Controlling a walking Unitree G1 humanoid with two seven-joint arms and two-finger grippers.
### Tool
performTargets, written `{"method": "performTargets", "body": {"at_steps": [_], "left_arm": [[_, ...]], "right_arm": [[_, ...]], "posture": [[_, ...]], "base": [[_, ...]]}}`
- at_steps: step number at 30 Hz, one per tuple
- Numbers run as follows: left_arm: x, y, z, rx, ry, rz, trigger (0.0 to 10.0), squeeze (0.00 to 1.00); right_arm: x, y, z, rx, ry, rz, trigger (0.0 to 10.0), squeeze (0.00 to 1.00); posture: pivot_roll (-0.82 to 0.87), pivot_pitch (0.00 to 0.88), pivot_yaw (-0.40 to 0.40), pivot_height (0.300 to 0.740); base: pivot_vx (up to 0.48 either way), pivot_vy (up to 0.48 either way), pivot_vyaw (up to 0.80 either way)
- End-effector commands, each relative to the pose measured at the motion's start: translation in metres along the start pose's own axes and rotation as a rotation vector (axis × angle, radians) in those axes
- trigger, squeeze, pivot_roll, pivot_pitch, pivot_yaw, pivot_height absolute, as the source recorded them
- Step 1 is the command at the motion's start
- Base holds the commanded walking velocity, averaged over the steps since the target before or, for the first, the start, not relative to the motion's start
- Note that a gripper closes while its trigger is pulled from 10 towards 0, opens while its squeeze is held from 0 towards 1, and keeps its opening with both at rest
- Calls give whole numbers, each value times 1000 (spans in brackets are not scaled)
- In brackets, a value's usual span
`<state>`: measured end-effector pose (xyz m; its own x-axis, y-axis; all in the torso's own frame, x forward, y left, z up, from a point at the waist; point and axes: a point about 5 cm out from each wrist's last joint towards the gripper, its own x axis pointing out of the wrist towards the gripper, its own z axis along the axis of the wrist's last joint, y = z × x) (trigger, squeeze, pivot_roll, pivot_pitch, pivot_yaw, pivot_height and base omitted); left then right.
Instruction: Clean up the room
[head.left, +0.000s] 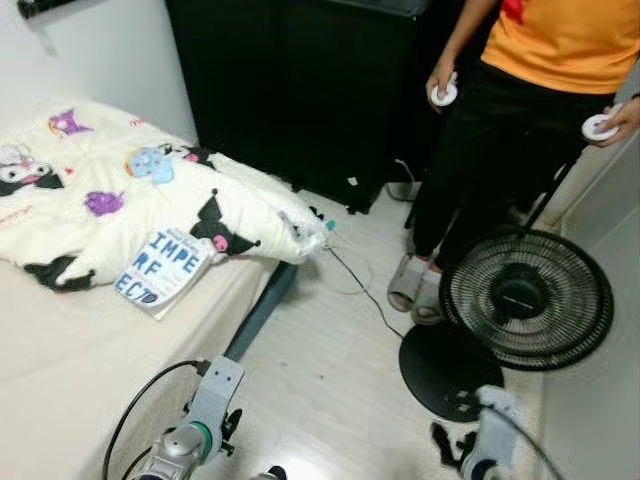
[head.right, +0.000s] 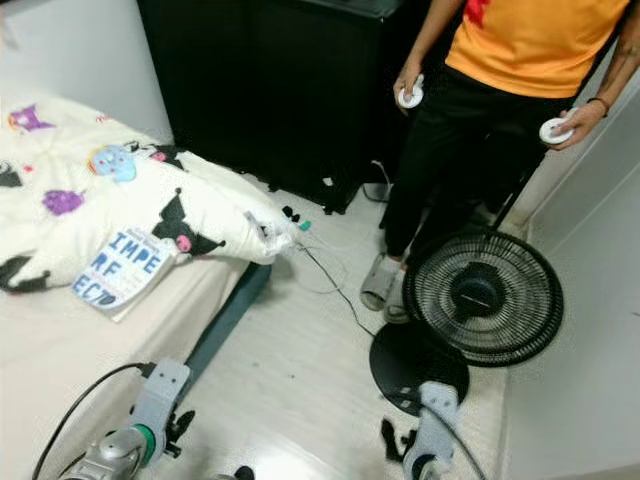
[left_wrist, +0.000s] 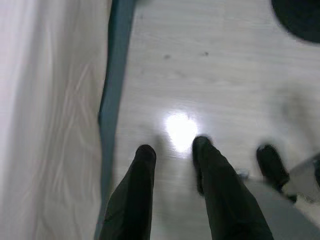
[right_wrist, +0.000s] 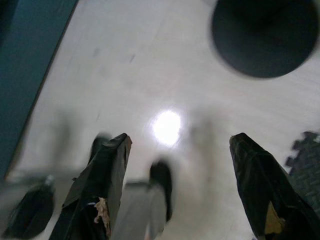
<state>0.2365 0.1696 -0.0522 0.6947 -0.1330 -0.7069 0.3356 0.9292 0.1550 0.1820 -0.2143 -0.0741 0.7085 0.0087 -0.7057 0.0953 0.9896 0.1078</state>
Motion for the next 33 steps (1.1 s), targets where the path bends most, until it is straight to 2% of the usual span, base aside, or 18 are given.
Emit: {"method": "performTargets", "body": {"at_steps": [1, 5, 11, 16, 17, 21, 22, 23, 24, 25, 27, 28, 29, 30, 31, 32, 33], "left_arm": [[0, -10, -7, 28, 37, -34, 10000, 0], [-1, -13, -12, 14, 61, -34, 10000, 0], [-1, -11, -14, -2, 66, -28, 10000, 0], [-1, -7, -13, -14, 61, -23, 10000, 0], [0, -4, -7, -25, 33, -15, 10000, 0], [0, -1, 0, -33, -1, -6, 10000, 0], [1, 3, 11, -34, -59, 13, 10000, 0], [1, 3, 11, -34, -59, 13, 10000, 0], [1, 9, 31, 15, -173, 46, 10000, 0], [1, 9, 31, 15, -173, 46, 10000, 0], [-8, 11, 69, 92, -419, 54, 10000, 0], [-8, 11, 69, 92, -419, 54, 10000, 0], [-17, 9, 84, 117, -523, 42, 10000, 0], [-17, 9, 84, 117, -523, 42, 10000, 0], [-28, 6, 95, 136, -598, 24, 10000, 0], [-28, 6, 95, 136, -598, 24, 10000, 0], [-35, 4, 101, 148, -639, 13, 10000, 0]], "right_arm": [[-5, -1, -16, -34, 72, -2, 10000, 0], [-7, -1, -24, -39, 109, -7, 10000, 0], [-6, -1, -21, -23, 92, -4, 10000, 0], [-2, 2, -10, -19, 43, 4, 10000, 0], [0, 3, -2, -29, 6, 11, 10000, 0], [2, 4, 6, -40, -31, 21, 10000, 0], [4, 6, 16, -73, -81, 38, 10000, 0], [4, 6, 16, -73, -81, 38, 10000, 0], [6, 11, 35, -128, -177, 66, 10000, 0], [6, 11, 35, -128, -177, 66, 10000, 0], [4, 23, 75, -180, -409, 118, 10000, 0], [4, 23, 75, -180, -409, 118, 10000, 0], [-1, 29, 94, -177, -523, 134, 10000, 0], [-1, 29, 94, -177, -523, 134, 10000, 0], [-9, 35, 110, -178, -625, 147, 10000, 0], [-9, 35, 110, -178, -625, 147, 10000, 0], [-14, 38, 119, -179, -685, 154, 10000, 0]], "posture": [[-6, 0, 21, 740], [-3, 0, 16, 740], [-1, 0, 18, 740], [2, 0, 26, 740], [4, 0, 24, 740], [5, 0, 21, 740], [7, 0, 16, 740], [7, 0, 16, 740], [11, 0, 13, 740], [11, 0, 13, 740], [10, 0, 12, 740], [10, 0, 12, 740], [12, 2, 13, 740], [12, 2, 13, 740], [13, 10, 17, 740], [13, 10, 17, 740], [13, 13, 17, 740]], "base": [[0, 0, 756], [0, 0, 755], [0, 0, 753], [0, 0, 756], [0, 0, 750], [0, 0, 753], [0, 0, 756], [0, 0, 756], [0, 0, 756], [0, 0, 756], [0, 0, 747], [0, 0, 744], [0, 0, 738], [0, 0, 738], [0, 0, 731], [0, 0, 731], [0, 0, 731]]}}
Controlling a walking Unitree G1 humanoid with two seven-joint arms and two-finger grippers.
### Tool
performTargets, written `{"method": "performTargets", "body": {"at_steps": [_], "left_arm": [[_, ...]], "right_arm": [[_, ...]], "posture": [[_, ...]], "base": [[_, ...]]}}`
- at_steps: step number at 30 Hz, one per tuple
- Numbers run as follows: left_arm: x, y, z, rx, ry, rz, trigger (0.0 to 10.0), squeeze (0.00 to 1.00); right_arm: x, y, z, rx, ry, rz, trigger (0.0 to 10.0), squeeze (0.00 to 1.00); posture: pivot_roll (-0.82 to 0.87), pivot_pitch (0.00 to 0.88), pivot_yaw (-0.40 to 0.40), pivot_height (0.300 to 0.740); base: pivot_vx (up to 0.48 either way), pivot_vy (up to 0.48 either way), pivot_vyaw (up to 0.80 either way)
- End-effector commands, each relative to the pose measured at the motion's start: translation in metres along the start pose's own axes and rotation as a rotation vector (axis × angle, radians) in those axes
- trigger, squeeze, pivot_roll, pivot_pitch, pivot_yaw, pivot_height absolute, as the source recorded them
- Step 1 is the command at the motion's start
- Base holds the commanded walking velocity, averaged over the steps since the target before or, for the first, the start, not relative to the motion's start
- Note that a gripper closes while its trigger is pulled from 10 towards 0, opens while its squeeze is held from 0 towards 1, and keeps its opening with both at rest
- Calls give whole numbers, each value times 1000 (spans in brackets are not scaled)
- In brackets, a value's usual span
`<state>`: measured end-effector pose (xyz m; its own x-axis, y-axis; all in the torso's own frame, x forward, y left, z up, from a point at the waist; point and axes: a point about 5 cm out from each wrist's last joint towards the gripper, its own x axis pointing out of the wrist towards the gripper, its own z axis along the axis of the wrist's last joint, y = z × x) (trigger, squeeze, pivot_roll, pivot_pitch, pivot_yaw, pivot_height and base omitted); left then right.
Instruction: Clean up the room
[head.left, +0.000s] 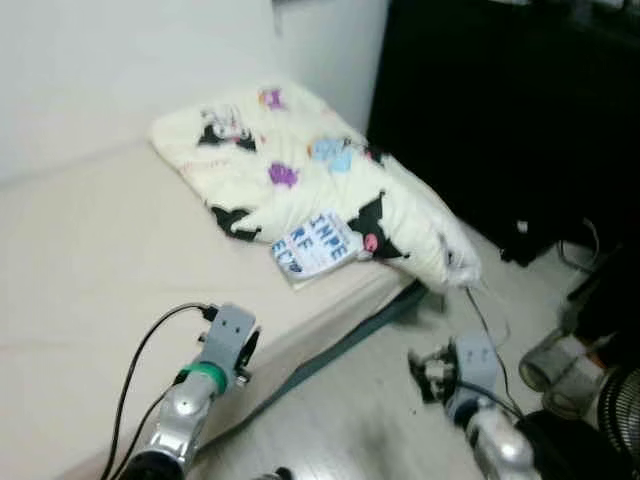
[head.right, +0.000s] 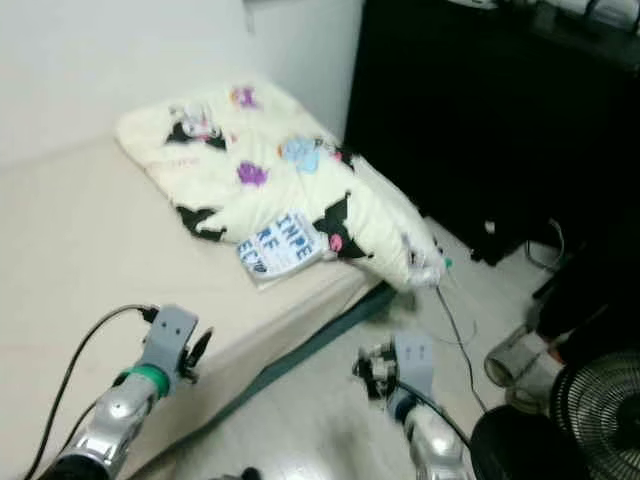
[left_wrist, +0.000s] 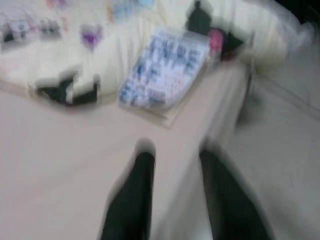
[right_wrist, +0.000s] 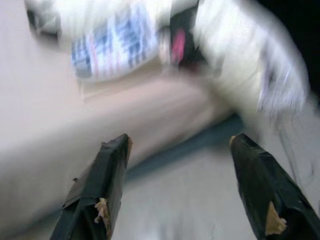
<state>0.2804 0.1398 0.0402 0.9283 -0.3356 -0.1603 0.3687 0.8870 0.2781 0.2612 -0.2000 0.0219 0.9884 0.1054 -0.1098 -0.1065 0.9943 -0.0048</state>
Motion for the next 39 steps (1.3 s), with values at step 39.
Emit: {"method": "performTargets", "body": {"at_steps": [39], "left_arm": [[9, -8, 51, -119, 4, 33, 10000, 0]], "right_arm": [[18, 36, 76, -70, -258, 86, 10000, 0]], "posture": [[8, 14, 10, 740]], "base": [[0, 0, 717]]}}
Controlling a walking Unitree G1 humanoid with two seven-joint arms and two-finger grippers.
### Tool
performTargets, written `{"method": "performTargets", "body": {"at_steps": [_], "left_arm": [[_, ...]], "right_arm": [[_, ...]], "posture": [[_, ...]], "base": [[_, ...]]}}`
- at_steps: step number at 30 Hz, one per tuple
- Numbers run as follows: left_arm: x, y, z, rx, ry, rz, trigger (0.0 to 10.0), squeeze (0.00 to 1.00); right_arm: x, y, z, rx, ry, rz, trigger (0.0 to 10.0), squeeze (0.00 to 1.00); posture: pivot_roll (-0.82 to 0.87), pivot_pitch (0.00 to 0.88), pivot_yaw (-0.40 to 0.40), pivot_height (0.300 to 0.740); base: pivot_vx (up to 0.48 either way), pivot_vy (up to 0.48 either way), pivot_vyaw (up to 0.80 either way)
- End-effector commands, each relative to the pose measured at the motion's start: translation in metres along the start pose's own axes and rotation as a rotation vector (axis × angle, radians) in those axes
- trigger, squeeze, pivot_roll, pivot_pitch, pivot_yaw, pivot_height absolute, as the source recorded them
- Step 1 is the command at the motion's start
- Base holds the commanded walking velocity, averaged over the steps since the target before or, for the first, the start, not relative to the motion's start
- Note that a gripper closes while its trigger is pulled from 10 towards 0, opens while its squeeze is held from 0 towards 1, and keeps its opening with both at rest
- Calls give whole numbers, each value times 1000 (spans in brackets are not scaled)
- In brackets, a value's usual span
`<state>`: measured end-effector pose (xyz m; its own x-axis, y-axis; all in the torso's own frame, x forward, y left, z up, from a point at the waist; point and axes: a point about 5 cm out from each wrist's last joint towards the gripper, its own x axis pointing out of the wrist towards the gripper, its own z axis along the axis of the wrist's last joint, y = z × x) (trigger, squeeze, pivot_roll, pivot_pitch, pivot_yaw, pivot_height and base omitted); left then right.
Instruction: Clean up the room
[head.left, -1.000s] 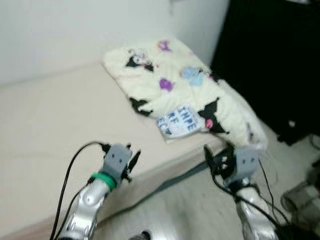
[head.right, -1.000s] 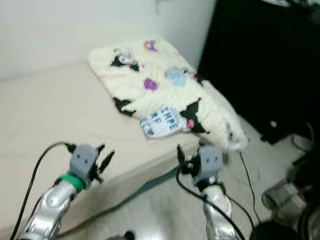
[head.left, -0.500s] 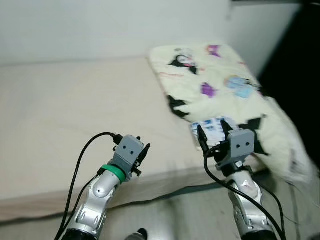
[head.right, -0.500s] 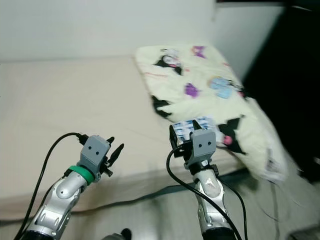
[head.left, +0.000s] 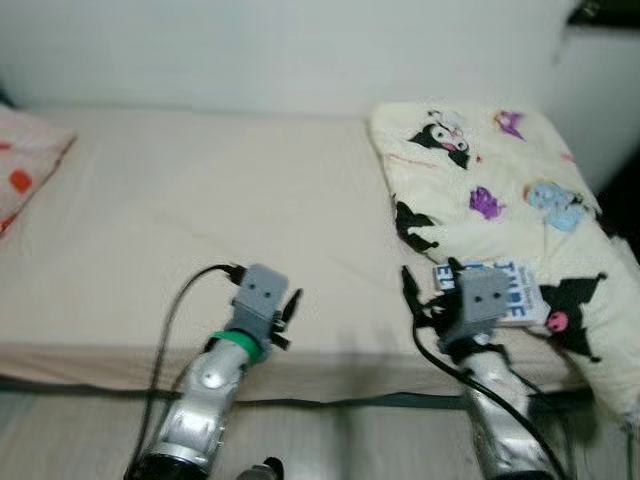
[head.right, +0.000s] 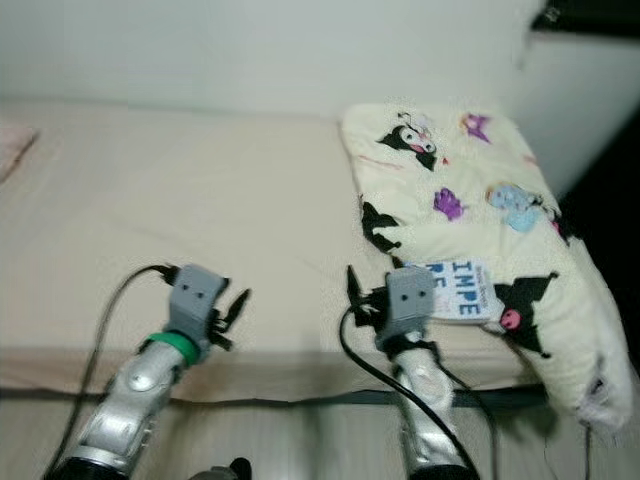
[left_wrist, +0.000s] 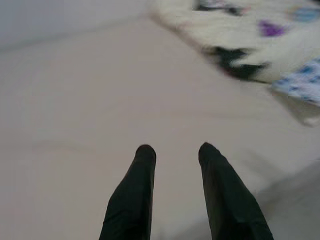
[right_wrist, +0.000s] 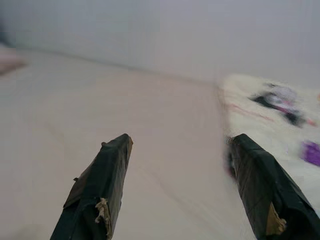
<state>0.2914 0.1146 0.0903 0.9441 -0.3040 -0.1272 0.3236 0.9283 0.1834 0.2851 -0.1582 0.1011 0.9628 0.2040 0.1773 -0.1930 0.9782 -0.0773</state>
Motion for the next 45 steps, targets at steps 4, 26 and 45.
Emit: {"method": "performTargets", "body": {"at_steps": [4, 26, 45], "left_arm": [[0, -3, -4, 0, 18, -14, 10000, 0], [10, 3, -5, 12, 25, 1, 10000, 0], [13, -3, -7, 12, 20, -28, 10000, 0]], "right_arm": [[-4, -1, -7, 10, 47, 2, 10000, 0], [-7, -2, -13, 126, 76, -46, 10000, 0], [-11, -1, -17, 141, 92, -47, 10000, 0]], "posture": [[5, 10, 10, 740], [-6, 16, 18, 740], [-10, 23, 20, 740]], "base": [[0, 0, 712], [0, -30, 387], [0, -412, 0]]}}
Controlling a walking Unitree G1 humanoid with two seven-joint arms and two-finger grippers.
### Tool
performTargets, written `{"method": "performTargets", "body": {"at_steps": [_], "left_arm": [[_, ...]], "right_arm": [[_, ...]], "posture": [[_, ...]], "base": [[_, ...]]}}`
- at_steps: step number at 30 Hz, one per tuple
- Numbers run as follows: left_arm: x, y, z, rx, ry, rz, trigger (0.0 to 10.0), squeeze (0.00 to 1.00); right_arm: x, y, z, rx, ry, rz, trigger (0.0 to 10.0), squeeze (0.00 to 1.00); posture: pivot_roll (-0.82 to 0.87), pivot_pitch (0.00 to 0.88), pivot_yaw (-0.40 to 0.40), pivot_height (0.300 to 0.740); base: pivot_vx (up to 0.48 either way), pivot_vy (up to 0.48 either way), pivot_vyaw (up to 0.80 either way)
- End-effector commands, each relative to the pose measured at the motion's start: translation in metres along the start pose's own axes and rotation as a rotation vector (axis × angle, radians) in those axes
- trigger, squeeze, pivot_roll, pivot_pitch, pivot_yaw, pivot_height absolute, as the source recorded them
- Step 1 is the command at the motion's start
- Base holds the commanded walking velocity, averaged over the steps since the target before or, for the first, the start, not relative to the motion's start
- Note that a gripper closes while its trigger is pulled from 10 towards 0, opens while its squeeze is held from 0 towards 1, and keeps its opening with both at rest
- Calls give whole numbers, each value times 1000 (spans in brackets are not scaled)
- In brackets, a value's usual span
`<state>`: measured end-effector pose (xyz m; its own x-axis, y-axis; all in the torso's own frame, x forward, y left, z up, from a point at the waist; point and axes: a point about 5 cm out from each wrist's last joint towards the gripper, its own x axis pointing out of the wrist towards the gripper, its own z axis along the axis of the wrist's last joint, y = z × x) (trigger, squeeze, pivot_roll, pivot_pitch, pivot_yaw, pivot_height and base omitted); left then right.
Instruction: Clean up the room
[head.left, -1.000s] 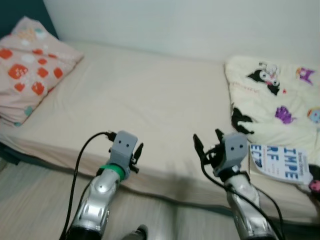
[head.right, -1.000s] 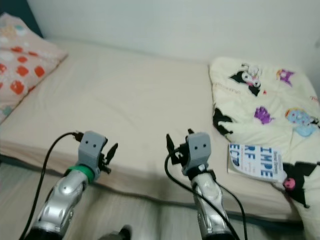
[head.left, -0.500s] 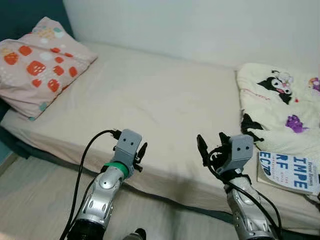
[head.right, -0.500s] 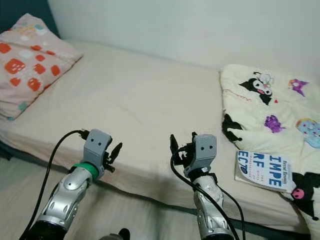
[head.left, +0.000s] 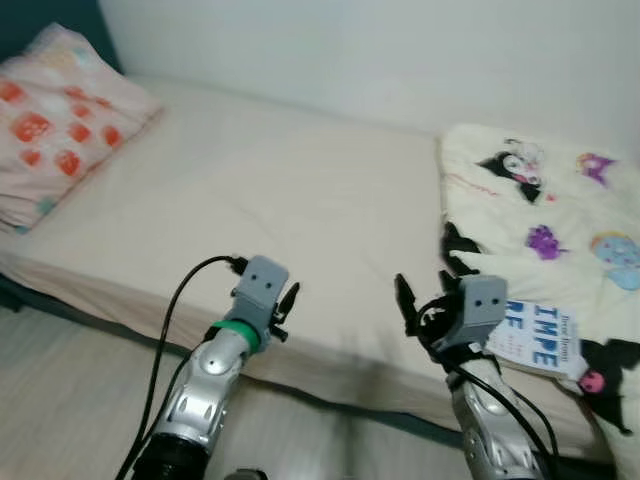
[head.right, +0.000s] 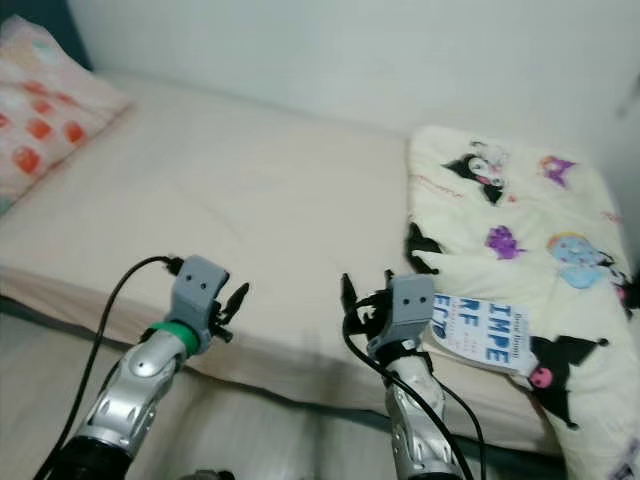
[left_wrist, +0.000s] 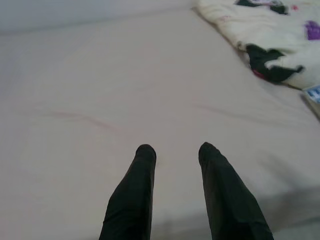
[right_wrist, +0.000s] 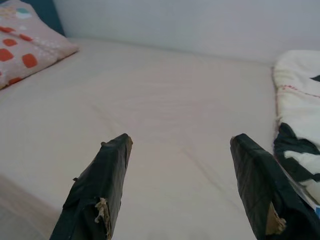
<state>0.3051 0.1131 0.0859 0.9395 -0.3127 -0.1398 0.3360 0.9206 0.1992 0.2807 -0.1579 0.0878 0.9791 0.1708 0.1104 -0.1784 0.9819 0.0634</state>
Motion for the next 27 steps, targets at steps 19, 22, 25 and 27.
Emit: {"method": "performTargets", "body": {"at_steps": [19, 22, 25, 27], "left_arm": [[1, -7, -7, -10, 22, -28, 10000, 0], [2, -7, -8, -13, 30, -30, 10000, 0], [2, -8, -9, -17, 41, -38, 10000, 0], [2, -8, -9, -18, 43, -39, 10000, 0]], "right_arm": [[-2, -7, -6, 31, 48, -45, 10000, 0], [-2, -7, -7, 28, 52, -47, 10000, 0], [-2, -7, -7, 30, 56, -50, 10000, 0], [-1, -7, -8, 30, 58, -49, 10000, 0]], "posture": [[-11, 22, 20, 740], [-10, 21, 21, 740], [-11, 20, 22, 740], [-11, 19, 22, 740]], "base": [[0, -329, -236], [0, 0, 0], [0, 0, 0], [0, 0, 0]]}}
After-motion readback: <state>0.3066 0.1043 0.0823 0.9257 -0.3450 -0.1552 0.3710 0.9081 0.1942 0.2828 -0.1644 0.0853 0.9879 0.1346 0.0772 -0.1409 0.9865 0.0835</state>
